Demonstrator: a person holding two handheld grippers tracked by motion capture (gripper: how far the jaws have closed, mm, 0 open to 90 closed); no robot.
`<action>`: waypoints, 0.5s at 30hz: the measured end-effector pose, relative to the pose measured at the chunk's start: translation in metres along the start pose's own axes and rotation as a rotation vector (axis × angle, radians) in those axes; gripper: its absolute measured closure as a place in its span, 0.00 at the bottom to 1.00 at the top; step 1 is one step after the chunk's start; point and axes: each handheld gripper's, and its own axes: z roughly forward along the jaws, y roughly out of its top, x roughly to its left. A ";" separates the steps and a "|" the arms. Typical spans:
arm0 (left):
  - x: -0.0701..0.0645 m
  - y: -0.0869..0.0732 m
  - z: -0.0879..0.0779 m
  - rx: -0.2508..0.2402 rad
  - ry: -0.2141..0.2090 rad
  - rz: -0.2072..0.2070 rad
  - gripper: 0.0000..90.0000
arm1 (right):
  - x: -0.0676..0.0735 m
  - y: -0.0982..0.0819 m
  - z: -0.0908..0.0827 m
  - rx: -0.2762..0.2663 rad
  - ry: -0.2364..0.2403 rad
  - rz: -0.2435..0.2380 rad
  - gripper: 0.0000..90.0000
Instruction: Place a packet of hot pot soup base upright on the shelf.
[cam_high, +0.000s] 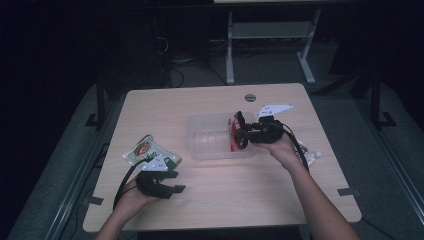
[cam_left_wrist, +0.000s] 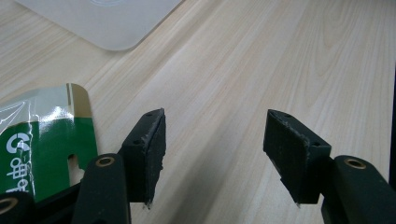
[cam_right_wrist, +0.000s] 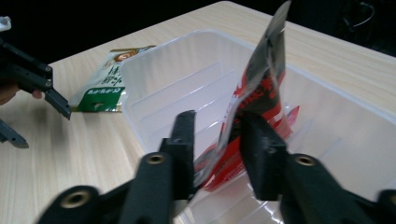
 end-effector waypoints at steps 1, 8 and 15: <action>0.000 0.000 0.000 -0.002 -0.001 -0.005 0.43 | 0.000 0.000 0.000 0.000 0.000 0.000 0.67; -0.001 0.000 -0.001 0.000 -0.005 0.003 0.43 | 0.000 0.000 -0.006 -0.017 -0.010 0.029 0.46; -0.002 -0.001 -0.002 0.004 -0.009 0.011 0.43 | 0.005 0.004 -0.023 -0.055 0.010 0.046 0.39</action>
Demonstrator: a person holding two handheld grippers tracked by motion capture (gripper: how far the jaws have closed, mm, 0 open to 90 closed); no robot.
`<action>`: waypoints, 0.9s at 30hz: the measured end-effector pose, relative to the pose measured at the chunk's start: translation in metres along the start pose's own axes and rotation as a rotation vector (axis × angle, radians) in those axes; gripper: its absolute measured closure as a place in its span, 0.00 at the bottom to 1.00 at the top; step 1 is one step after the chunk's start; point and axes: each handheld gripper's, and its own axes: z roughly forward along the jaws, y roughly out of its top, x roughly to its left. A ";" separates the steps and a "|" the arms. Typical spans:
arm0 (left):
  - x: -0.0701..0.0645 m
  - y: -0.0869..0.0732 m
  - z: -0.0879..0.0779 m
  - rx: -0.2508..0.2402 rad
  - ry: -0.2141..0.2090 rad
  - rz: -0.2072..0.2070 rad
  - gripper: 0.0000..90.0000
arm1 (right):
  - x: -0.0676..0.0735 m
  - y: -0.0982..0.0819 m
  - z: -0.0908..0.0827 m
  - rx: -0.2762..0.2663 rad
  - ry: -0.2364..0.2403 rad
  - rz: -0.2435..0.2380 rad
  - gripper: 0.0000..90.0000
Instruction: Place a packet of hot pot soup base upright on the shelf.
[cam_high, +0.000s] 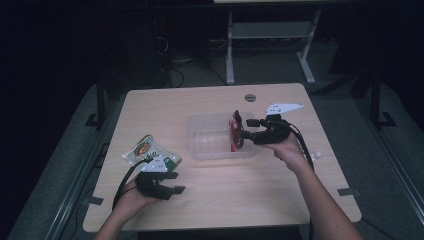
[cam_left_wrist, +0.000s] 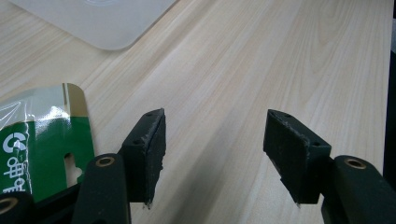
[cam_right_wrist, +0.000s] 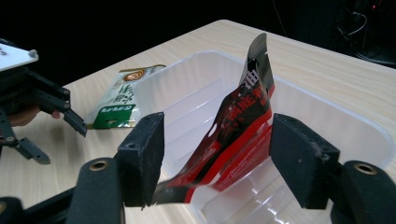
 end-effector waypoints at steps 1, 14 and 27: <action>0.000 0.000 0.000 0.001 -0.001 0.001 0.43 | 0.001 0.000 -0.002 0.000 0.001 0.000 0.38; 0.000 0.000 -0.002 0.006 -0.001 0.009 0.43 | 0.014 -0.005 -0.025 0.051 0.055 -0.037 0.48; -0.002 0.000 0.000 0.014 -0.011 0.009 0.43 | 0.010 -0.028 -0.007 0.177 0.245 -0.104 1.00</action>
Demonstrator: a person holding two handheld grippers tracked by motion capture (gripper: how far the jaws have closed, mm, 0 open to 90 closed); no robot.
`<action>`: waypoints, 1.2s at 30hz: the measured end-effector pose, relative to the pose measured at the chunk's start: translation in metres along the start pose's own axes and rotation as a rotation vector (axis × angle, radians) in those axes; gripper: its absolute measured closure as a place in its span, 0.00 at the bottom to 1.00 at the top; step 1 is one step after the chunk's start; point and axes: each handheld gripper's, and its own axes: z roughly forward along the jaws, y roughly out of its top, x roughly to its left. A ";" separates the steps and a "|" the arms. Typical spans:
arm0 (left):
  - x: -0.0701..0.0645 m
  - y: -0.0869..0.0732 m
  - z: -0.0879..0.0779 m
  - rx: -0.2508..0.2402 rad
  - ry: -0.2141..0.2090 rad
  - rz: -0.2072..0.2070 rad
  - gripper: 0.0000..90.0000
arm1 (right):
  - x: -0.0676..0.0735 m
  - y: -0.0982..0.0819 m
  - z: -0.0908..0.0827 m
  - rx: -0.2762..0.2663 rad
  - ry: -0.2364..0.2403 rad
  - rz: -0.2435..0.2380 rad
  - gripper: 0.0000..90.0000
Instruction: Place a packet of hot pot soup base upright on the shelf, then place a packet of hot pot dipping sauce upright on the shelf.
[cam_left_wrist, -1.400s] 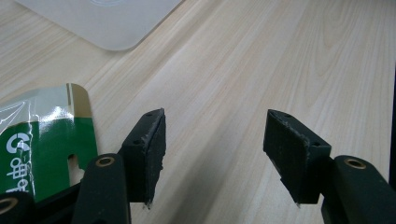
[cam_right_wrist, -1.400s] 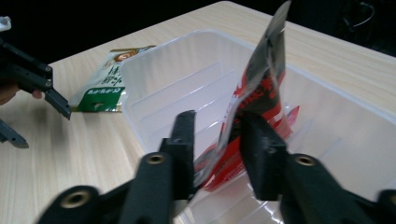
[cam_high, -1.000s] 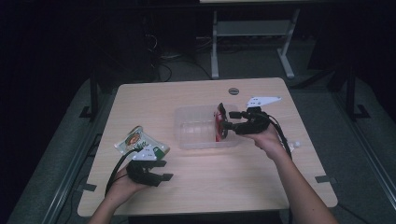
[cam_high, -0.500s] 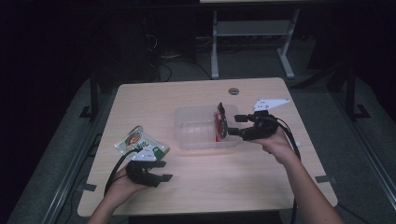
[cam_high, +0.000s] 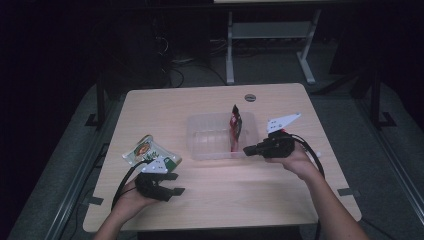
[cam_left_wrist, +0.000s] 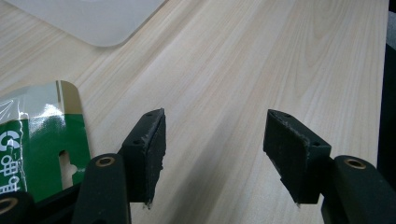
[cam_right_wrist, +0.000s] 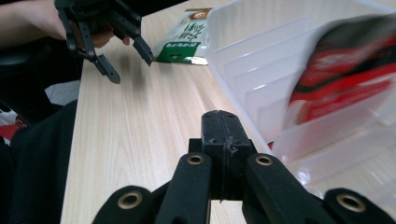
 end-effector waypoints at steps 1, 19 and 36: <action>0.000 0.000 0.000 0.000 -0.001 0.001 0.43 | -0.001 0.002 0.006 -0.001 0.002 -0.007 1.00; -0.003 0.000 0.003 0.020 -0.014 0.012 0.43 | 0.006 -0.008 0.005 0.073 -0.113 0.008 0.67; -0.002 0.000 0.004 0.030 -0.018 0.016 0.43 | -0.011 -0.017 -0.046 -0.006 -0.260 0.052 0.56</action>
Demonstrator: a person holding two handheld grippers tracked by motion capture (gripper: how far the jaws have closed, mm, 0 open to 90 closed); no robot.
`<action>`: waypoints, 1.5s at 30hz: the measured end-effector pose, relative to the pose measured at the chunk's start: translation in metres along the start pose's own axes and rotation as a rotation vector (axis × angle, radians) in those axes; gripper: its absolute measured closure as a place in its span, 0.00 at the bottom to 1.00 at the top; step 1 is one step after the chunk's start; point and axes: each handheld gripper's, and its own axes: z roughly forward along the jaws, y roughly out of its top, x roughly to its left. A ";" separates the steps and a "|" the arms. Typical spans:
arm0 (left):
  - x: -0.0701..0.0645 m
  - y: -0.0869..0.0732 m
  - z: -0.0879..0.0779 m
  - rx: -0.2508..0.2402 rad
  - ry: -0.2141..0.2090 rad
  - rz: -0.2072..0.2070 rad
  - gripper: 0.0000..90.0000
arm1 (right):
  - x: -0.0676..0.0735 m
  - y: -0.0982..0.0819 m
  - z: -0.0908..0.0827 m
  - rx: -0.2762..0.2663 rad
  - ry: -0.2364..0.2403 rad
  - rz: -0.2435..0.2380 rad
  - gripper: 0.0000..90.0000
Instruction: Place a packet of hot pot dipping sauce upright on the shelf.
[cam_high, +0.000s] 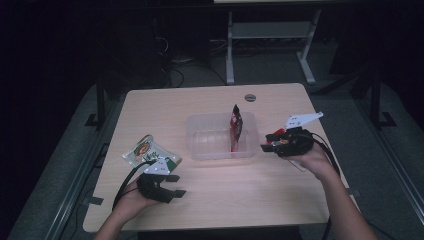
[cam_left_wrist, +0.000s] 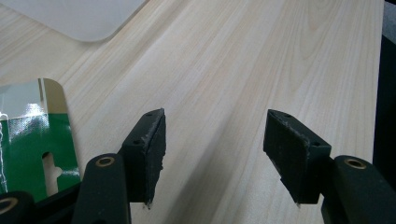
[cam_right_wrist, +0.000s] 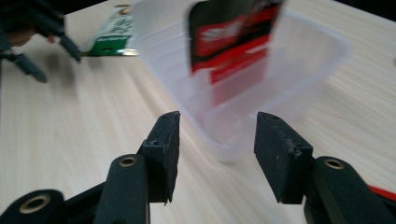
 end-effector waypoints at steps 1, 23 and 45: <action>0.000 0.000 0.000 0.000 0.000 0.001 0.43 | -0.003 -0.001 -0.003 0.000 -0.014 0.010 0.55; -0.003 0.002 0.006 0.004 -0.020 -0.006 0.42 | -0.081 -0.040 -0.014 0.057 -0.407 0.234 1.00; -0.004 0.002 0.010 0.019 -0.021 -0.004 0.39 | -0.089 -0.061 0.019 0.244 -0.397 0.217 1.00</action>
